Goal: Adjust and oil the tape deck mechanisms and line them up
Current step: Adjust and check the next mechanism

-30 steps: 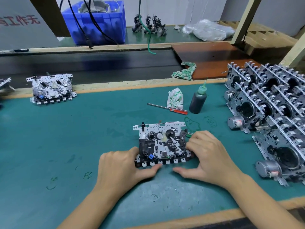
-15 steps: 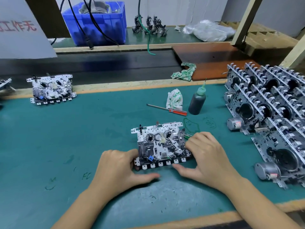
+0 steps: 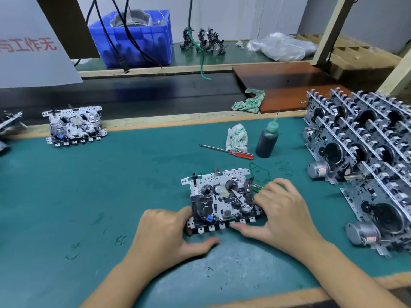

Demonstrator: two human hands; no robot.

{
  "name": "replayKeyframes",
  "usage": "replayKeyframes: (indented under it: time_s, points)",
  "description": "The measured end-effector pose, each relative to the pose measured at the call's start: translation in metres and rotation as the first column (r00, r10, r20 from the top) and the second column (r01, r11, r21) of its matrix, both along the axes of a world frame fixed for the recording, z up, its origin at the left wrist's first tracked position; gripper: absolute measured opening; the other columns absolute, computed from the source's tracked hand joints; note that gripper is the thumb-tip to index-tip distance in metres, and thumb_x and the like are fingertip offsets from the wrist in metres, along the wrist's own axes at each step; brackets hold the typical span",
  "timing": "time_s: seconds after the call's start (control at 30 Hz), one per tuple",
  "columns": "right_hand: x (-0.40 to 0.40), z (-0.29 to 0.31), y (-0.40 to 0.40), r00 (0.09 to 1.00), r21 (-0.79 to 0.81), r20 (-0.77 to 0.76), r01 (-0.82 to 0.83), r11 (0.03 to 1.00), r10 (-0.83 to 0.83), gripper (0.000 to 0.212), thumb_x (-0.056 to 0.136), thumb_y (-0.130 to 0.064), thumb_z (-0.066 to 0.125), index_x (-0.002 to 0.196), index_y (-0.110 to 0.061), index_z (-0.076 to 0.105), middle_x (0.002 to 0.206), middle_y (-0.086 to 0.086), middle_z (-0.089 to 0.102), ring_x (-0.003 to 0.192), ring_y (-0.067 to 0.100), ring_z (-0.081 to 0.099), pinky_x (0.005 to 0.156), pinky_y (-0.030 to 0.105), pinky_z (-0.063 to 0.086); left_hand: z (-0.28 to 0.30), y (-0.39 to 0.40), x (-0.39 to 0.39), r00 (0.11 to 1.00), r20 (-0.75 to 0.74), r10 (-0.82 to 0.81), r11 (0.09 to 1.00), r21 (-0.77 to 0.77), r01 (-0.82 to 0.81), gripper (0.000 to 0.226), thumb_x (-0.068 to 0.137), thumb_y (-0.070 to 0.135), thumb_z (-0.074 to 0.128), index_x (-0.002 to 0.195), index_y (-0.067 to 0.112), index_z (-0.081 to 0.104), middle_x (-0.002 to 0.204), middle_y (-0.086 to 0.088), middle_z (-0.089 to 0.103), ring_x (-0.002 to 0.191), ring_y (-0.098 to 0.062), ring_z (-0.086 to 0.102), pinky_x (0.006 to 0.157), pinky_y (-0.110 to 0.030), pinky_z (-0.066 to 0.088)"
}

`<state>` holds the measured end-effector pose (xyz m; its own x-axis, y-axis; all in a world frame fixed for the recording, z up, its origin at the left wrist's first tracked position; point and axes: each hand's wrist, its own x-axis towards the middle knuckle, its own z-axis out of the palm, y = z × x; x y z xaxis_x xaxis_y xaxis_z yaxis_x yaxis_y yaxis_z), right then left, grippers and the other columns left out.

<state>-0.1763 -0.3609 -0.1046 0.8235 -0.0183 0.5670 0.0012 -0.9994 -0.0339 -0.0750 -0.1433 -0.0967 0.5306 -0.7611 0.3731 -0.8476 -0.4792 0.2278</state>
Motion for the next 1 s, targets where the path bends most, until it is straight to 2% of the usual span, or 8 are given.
replayKeyframes:
  time_s: [0.07,0.17,0.27,0.5,0.63,0.73,0.83,1.0]
  points:
    - [-0.001,0.001,-0.003,0.997,0.045,-0.037,-0.063,0.997,0.065,0.056,0.076,-0.064,0.055,0.059,-0.011,0.05,0.058,-0.002,0.046,0.06,0.022,0.046,0.083,0.035,0.04,0.0,-0.002,-0.002,0.998,0.005,0.055,0.998,0.01,-0.055,0.055,0.063,0.07,0.051,0.051,0.016,0.048,0.032,0.0,0.037,0.029,-0.021,0.043,0.034,-0.02,0.03]
    - [-0.002,0.001,-0.005,0.995,0.035,-0.053,-0.079,0.996,0.081,0.051,0.08,-0.058,0.055,0.062,-0.011,0.052,0.061,-0.001,0.047,0.061,0.023,0.048,0.083,0.036,0.04,0.0,-0.001,-0.001,0.999,0.027,0.017,0.999,-0.033,-0.016,0.049,0.063,0.065,0.053,0.052,0.02,0.037,0.032,0.0,0.036,0.028,-0.021,0.04,0.032,-0.019,0.031]
    - [-0.002,0.0,-0.005,0.996,0.023,-0.054,-0.073,0.997,0.074,0.051,0.081,-0.059,0.053,0.061,-0.012,0.052,0.061,-0.001,0.049,0.062,0.022,0.049,0.081,0.034,0.04,-0.001,0.0,0.0,0.999,0.037,0.022,0.999,-0.039,-0.02,0.051,0.068,0.063,0.052,0.049,0.016,0.043,0.031,0.0,0.035,0.027,-0.022,0.039,0.033,-0.017,0.029]
    - [-0.003,0.003,-0.007,0.979,0.148,-0.078,-0.176,0.973,0.189,0.053,0.073,-0.063,0.062,0.06,-0.014,0.046,0.062,-0.006,0.039,0.063,0.014,0.033,0.073,0.022,0.032,-0.003,-0.002,0.002,0.995,0.034,0.097,0.994,-0.053,-0.095,0.054,0.072,0.061,0.049,0.047,0.013,0.045,0.03,0.0,0.035,0.027,-0.024,0.038,0.034,-0.016,0.027]
    - [-0.003,-0.001,-0.004,0.988,0.141,-0.036,-0.141,0.98,0.147,0.052,0.076,-0.06,0.059,0.057,-0.013,0.05,0.058,-0.004,0.045,0.059,0.016,0.04,0.065,0.024,0.033,-0.001,-0.002,0.001,0.998,0.017,0.068,0.997,-0.023,-0.068,0.063,0.065,0.075,0.046,0.045,0.015,0.046,0.029,0.001,0.035,0.027,-0.021,0.041,0.033,-0.016,0.028]
    - [-0.002,-0.001,-0.001,0.99,0.156,-0.016,-0.135,0.978,0.139,0.052,0.074,-0.06,0.06,0.055,-0.012,0.05,0.056,-0.003,0.047,0.057,0.019,0.043,0.064,0.028,0.036,0.001,-0.007,-0.005,0.982,-0.02,0.189,0.981,-0.049,-0.19,0.067,0.059,0.079,0.045,0.04,0.014,0.044,0.028,-0.001,0.034,0.025,-0.022,0.039,0.034,-0.019,0.027]
    - [-0.001,0.001,-0.002,0.982,0.191,-0.026,-0.177,0.965,0.185,0.054,0.071,-0.06,0.065,0.054,-0.012,0.047,0.055,-0.004,0.042,0.059,0.016,0.037,0.067,0.028,0.037,0.0,-0.011,-0.008,0.966,-0.053,0.255,0.965,-0.05,-0.257,0.065,0.058,0.075,0.046,0.039,0.013,0.046,0.027,-0.002,0.035,0.025,-0.023,0.041,0.035,-0.02,0.027]
    - [-0.003,0.001,0.006,0.994,0.19,-0.046,-0.091,0.978,0.101,0.052,0.075,-0.06,0.058,0.055,-0.013,0.052,0.056,-0.005,0.048,0.057,0.019,0.046,0.067,0.026,0.035,0.001,-0.007,0.001,0.976,-0.077,0.205,0.977,-0.041,-0.209,0.07,0.055,0.085,0.042,0.042,0.017,0.05,0.029,0.0,0.039,0.029,-0.022,0.044,0.033,-0.024,0.031]
